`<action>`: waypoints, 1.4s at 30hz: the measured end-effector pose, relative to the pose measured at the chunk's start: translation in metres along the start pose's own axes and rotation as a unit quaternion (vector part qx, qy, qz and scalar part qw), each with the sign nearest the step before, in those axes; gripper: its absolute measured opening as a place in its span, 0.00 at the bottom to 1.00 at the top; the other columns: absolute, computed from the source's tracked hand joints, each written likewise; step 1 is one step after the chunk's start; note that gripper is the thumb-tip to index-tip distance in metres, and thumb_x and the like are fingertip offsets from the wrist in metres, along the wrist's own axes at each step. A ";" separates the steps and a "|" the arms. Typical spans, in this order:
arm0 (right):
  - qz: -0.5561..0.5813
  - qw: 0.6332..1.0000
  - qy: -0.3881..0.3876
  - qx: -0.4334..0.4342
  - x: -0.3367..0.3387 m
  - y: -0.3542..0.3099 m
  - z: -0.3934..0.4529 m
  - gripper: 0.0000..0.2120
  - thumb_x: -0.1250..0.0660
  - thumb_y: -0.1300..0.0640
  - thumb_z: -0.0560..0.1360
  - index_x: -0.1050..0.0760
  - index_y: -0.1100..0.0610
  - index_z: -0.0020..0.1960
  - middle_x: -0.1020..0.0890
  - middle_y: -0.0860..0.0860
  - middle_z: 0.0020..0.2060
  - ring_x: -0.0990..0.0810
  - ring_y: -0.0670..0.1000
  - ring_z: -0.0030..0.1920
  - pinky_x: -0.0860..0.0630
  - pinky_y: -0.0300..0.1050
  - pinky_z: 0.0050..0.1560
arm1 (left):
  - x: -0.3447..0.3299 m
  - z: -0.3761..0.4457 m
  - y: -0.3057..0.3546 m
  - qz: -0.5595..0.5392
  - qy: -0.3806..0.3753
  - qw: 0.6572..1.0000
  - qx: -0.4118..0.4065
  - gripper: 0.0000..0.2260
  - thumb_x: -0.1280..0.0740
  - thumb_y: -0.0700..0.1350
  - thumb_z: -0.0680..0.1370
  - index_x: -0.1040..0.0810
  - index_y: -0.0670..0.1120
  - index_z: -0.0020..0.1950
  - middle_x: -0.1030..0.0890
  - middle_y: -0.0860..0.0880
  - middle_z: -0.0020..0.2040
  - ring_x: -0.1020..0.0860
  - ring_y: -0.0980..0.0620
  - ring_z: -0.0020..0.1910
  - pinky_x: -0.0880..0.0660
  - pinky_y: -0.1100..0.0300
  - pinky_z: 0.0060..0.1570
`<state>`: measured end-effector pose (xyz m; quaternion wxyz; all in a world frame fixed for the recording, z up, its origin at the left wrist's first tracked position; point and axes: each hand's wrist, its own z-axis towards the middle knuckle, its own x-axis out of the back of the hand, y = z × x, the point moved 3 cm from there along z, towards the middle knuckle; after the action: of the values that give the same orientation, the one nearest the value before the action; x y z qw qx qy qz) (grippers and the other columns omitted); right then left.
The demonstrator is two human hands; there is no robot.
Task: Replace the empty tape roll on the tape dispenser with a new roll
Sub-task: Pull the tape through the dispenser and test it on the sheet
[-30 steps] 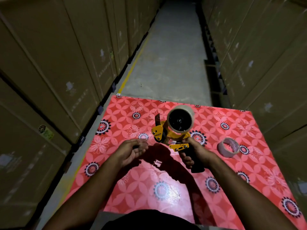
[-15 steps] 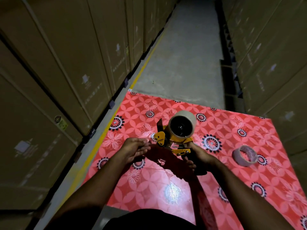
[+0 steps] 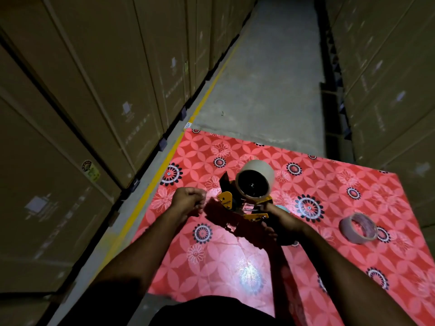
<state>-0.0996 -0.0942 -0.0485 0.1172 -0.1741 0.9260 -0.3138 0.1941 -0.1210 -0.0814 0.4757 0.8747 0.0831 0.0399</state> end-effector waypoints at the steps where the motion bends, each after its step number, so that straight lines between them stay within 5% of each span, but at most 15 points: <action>1: -0.012 1.000 -0.006 -0.009 -0.001 -0.001 0.001 0.25 0.33 0.33 0.65 0.30 0.55 0.36 0.37 0.52 0.29 0.42 0.49 0.26 0.48 0.44 0.29 | 0.001 0.003 -0.001 0.004 0.001 1.000 -0.001 0.07 0.32 0.30 0.79 0.16 0.38 0.45 0.20 0.40 0.32 0.23 0.51 0.23 0.25 0.59 0.23; 13: -0.014 0.996 -0.063 -0.056 0.017 0.007 0.014 0.29 0.30 0.31 0.64 0.34 0.57 0.31 0.38 0.51 0.22 0.42 0.49 0.22 0.52 0.47 0.32 | 0.027 0.036 -0.015 0.075 0.035 0.997 -0.005 0.09 0.34 0.27 0.77 0.19 0.37 0.40 0.22 0.43 0.25 0.25 0.51 0.19 0.30 0.63 0.25; 18: 0.009 0.996 -0.060 -0.065 0.021 -0.011 0.003 0.27 0.29 0.35 0.62 0.33 0.57 0.34 0.37 0.50 0.22 0.41 0.47 0.19 0.46 0.38 0.23 | 0.047 0.055 -0.015 0.117 0.066 0.990 -0.033 0.13 0.35 0.26 0.75 0.19 0.40 0.34 0.24 0.42 0.25 0.28 0.49 0.21 0.32 0.61 0.28; 23: 0.022 0.994 -0.093 -0.053 0.006 -0.021 0.005 0.26 0.33 0.37 0.69 0.38 0.57 0.34 0.38 0.50 0.20 0.42 0.47 0.19 0.47 0.39 0.24 | 0.044 0.056 -0.017 0.280 0.142 0.944 -0.100 0.10 0.28 0.40 0.70 0.20 0.48 0.30 0.20 0.51 0.26 0.20 0.50 0.29 0.22 0.57 0.35; 29: 0.003 0.991 -0.122 -0.056 0.007 -0.017 0.008 0.28 0.28 0.35 0.64 0.37 0.57 0.34 0.38 0.49 0.22 0.44 0.48 0.20 0.51 0.42 0.27 | 0.061 0.047 -0.017 0.306 0.243 0.916 -0.093 0.23 0.16 0.52 0.64 0.31 0.47 0.31 0.23 0.48 0.31 0.21 0.43 0.36 0.34 0.57 0.34; 32: -0.008 0.993 -0.100 -0.066 0.016 -0.005 0.022 0.28 0.32 0.32 0.70 0.32 0.58 0.41 0.40 0.52 0.24 0.45 0.50 0.22 0.52 0.47 0.29 | 0.062 0.041 -0.017 0.326 0.248 0.898 -0.159 0.14 0.18 0.44 0.68 0.23 0.46 0.43 0.19 0.45 0.43 0.19 0.41 0.46 0.26 0.54 0.43; 35: 0.011 0.991 -0.116 -0.069 0.015 0.001 0.028 0.29 0.36 0.33 0.75 0.33 0.60 0.50 0.47 0.54 0.29 0.49 0.52 0.25 0.54 0.50 0.31 | 0.036 0.024 -0.013 0.444 0.139 0.833 -0.301 0.17 0.25 0.43 0.75 0.22 0.47 0.63 0.20 0.47 0.59 0.23 0.45 0.61 0.25 0.47 0.62; 38: 0.012 0.984 -0.159 -0.081 0.006 -0.001 0.020 0.27 0.37 0.35 0.75 0.39 0.57 0.36 0.45 0.52 0.26 0.50 0.50 0.24 0.54 0.48 0.29 | 0.017 0.014 -0.035 0.578 -0.026 0.761 -0.291 0.31 0.39 0.59 0.83 0.43 0.51 0.83 0.44 0.53 0.83 0.46 0.51 0.82 0.51 0.48 0.80; 40: 0.017 0.980 -0.179 -0.082 0.002 -0.003 0.014 0.26 0.39 0.36 0.75 0.42 0.56 0.34 0.44 0.51 0.25 0.51 0.50 0.24 0.54 0.46 0.29 | 0.019 0.015 -0.054 0.632 -0.062 0.721 -0.276 0.35 0.49 0.65 0.84 0.55 0.50 0.85 0.58 0.52 0.83 0.58 0.52 0.83 0.61 0.52 0.80; 42: 0.018 0.983 -0.161 -0.082 0.004 -0.001 0.015 0.28 0.38 0.35 0.73 0.45 0.57 0.36 0.45 0.51 0.26 0.51 0.50 0.25 0.52 0.46 0.29 | 0.021 0.018 -0.062 0.653 -0.060 0.703 -0.274 0.35 0.53 0.66 0.84 0.59 0.49 0.84 0.61 0.51 0.83 0.61 0.51 0.83 0.63 0.52 0.80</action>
<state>-0.0983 -0.1043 -0.0602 0.2557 -0.2150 0.9204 -0.2029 0.2107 -0.0990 -0.1429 0.5532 0.5415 -0.5523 0.3095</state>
